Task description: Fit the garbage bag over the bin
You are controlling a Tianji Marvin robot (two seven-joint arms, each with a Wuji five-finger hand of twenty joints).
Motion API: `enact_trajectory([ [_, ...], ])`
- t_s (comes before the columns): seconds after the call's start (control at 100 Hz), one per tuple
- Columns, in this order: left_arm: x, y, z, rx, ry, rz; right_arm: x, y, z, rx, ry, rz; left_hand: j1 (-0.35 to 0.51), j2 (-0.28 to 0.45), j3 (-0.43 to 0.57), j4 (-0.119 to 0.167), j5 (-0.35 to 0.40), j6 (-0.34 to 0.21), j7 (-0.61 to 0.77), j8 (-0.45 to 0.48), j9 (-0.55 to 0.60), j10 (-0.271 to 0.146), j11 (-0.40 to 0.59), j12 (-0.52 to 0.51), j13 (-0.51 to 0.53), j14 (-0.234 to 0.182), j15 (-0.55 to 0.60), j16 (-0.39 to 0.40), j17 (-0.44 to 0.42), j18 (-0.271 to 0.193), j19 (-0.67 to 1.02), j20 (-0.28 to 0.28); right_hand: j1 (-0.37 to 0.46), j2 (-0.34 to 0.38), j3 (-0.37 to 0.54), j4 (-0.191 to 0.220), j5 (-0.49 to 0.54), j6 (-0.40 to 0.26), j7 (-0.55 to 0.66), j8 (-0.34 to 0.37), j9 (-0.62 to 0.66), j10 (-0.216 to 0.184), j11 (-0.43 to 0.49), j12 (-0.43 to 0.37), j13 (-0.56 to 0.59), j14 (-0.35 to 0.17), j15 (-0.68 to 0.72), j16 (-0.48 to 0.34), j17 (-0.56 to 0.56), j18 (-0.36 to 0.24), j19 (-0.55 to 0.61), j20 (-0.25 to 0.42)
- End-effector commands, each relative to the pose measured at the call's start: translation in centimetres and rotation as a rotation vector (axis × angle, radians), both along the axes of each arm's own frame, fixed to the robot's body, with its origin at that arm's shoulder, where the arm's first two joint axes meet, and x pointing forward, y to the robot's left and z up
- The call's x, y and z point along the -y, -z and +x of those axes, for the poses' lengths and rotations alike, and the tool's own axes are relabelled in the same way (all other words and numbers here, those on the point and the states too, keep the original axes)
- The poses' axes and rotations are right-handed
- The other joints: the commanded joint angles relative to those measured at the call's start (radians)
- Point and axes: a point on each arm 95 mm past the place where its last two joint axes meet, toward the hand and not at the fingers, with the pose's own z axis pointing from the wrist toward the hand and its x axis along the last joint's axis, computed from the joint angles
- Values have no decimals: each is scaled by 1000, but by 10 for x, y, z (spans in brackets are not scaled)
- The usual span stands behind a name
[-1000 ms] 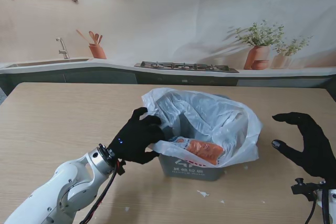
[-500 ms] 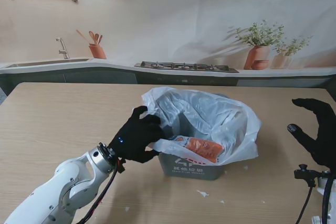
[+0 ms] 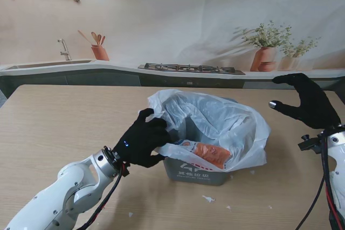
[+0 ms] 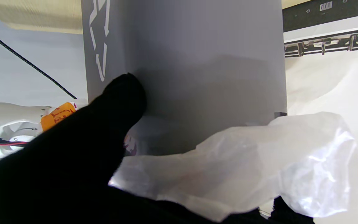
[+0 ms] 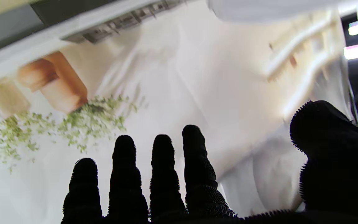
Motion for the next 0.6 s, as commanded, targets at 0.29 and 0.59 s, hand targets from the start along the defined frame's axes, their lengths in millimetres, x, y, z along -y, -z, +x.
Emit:
enact_trajectory([
  [0.29,0,22,-5,-44,-31,53,-1,11,38,-225,-70,-179,24,-10,65,80,50,-60,35,16,4,-33,-4,19,41,34,40,16,-6,-11,18,9,-114,-3,39,28,-46,64,-34,-40,-51,15,-9,-8,-63,-47,-23,-17,-36,-48,-13,34],
  [0.59,-2,23,-5,-43,-31,64,-10,21,62,-210,-24,-195,24,-10,65,79,50,-61,35,16,4,-34,-4,19,42,33,42,16,-5,-11,19,10,-149,-17,60,15,-128,113,7,-61,-76,41,25,0,-51,-38,20,2,-19,-42,-10,48],
])
